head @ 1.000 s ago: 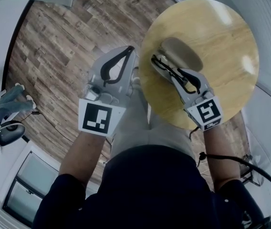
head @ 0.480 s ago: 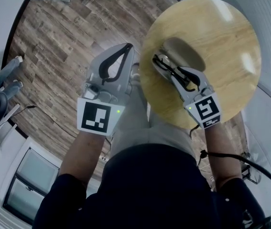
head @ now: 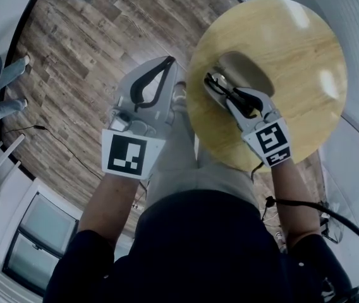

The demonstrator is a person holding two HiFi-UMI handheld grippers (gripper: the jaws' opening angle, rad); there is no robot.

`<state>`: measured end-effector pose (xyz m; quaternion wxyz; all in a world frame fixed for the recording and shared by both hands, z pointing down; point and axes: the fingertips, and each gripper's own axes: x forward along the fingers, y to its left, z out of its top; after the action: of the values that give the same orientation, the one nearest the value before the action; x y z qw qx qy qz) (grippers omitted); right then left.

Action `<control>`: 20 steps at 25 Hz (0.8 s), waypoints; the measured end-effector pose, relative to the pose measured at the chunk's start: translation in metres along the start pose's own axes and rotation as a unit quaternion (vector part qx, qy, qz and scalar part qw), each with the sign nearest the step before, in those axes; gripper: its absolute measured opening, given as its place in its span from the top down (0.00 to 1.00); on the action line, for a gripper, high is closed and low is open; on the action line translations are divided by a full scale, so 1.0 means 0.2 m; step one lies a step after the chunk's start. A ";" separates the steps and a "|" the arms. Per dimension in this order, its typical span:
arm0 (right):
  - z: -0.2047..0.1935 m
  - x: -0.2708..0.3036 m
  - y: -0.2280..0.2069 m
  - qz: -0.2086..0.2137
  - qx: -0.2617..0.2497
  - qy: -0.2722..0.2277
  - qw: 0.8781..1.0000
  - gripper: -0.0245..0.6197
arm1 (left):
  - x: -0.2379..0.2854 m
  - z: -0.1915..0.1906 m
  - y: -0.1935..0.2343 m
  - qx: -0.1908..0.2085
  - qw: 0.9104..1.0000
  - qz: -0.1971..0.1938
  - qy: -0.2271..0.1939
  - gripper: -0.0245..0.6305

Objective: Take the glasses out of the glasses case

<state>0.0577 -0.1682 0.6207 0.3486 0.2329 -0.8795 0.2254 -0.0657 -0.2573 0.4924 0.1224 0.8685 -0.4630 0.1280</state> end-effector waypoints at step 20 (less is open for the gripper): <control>0.01 -0.05 0.01 -0.005 -0.004 -0.004 1.000 0.91 | -0.04 0.06 -0.04 0.005 1.000 0.011 -0.005 0.95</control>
<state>0.0621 -0.1656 0.6124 0.3476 0.2367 -0.8805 0.2188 -0.0626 -0.2503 0.4781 0.1142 0.8647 -0.4723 0.1269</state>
